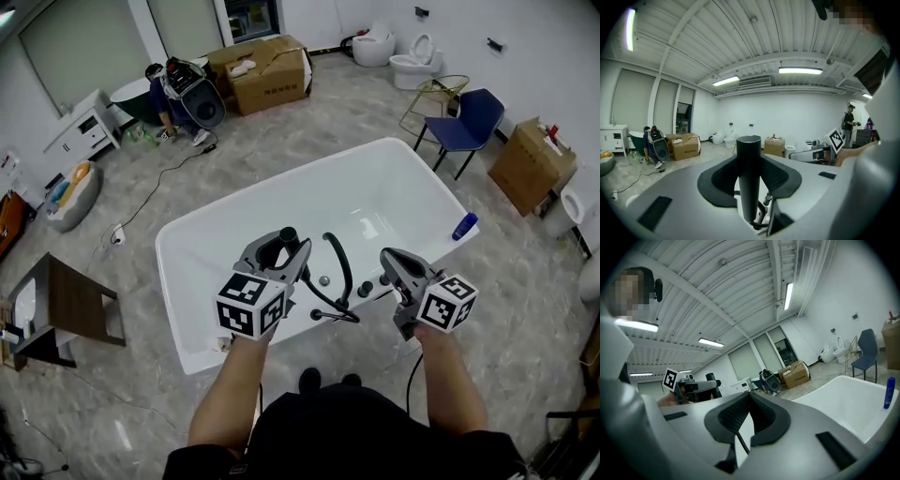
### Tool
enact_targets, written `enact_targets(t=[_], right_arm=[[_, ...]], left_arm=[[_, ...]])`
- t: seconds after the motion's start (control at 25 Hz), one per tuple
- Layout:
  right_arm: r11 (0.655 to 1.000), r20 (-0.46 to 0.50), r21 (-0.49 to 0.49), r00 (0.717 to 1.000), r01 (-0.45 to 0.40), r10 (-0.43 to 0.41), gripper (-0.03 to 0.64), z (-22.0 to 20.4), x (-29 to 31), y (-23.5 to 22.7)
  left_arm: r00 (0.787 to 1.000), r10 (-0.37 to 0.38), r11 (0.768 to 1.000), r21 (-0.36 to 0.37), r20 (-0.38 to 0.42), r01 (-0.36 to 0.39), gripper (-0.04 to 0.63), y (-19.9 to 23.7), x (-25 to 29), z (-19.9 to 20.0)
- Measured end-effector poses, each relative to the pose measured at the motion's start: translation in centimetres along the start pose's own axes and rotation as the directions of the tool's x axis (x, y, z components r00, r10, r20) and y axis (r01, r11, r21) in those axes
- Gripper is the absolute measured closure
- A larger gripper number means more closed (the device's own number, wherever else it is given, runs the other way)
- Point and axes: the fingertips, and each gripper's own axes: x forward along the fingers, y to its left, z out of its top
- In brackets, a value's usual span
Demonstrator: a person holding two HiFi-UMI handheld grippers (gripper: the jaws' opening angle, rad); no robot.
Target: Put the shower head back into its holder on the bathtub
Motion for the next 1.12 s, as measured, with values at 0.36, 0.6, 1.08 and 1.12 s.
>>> enact_targets(t=[0.36,0.6,1.08,1.12], right_arm=[[0.997,0.004,0.017,0.997,-0.081,0.081,0.6,0.8,2.1,0.6],[0.995,0.019,-0.007,0.995,-0.102,0.102,0.6,2.1,3.2,1.6],[0.999,-0.016,0.021,0.999,-0.04,0.041,0.6,-0.4,1.6,0.6],[0.999,-0.021,0.025,0.999,-0.032,0.032,0.6,-0.7,1.3,0.4]], left_arm=[[0.992,0.112,0.992,0.044,0.054,-0.114,0.443,2.0,-2.0,3.5],[0.99,0.124,0.99,0.059,0.062,-0.128,0.443,2.8,-2.4,4.3],[0.999,0.045,0.999,0.024,-0.003,-0.045,0.443,1.0,0.2,0.6],[0.999,0.038,0.999,0.018,-0.012,-0.038,0.443,0.8,0.5,0.0]])
